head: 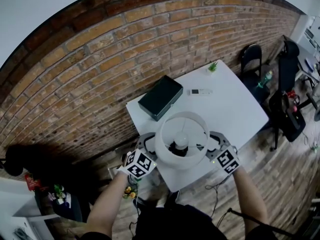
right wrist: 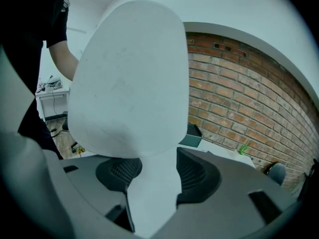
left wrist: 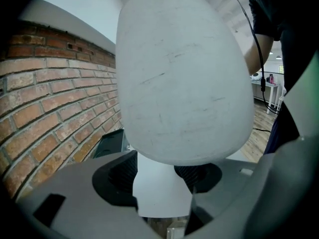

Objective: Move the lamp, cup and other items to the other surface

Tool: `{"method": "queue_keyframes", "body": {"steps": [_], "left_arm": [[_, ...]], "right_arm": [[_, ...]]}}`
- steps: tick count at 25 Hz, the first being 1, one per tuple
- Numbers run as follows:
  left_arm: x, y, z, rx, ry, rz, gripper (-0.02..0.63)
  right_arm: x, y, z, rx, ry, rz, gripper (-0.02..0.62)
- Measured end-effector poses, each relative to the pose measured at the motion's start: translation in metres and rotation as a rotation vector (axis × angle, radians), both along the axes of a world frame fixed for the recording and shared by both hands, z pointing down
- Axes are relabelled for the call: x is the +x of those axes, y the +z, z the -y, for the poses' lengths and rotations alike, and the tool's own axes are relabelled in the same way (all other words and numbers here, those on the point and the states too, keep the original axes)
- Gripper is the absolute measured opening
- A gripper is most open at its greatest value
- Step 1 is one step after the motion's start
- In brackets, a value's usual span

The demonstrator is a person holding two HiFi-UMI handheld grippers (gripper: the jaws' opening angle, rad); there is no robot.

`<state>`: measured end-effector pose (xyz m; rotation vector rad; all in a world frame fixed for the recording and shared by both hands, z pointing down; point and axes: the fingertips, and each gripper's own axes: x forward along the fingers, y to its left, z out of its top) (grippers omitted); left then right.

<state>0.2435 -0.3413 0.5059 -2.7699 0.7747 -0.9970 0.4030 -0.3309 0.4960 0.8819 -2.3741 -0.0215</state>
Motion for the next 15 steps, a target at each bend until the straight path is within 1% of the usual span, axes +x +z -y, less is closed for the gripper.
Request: {"method": "queue_keyframes", "body": {"steps": [5,8,10,12,15], "left_arm": [[-0.007,0.005,-0.007,-0.03,-0.048,-0.02,0.252],[-0.016,0.006,-0.014,-0.044,-0.079,-0.019,0.252],[-0.023,0.005,-0.02,-0.063,-0.118,-0.041,0.252],[-0.035,0.005,-0.029,-0.093,-0.171,-0.079,0.252],[-0.062,0.011,-0.046,-0.124,-0.27,-0.109,0.249]], "right_arm": [[0.003,0.005,-0.008,-0.001,0.024,0.013,0.241],[0.012,0.008,-0.011,-0.003,0.055,0.014,0.241],[0.022,0.012,-0.016,-0.017,0.097,0.029,0.239],[0.032,0.014,-0.023,-0.025,0.159,0.057,0.232],[0.041,0.016,-0.034,0.002,0.265,0.127,0.199]]}}
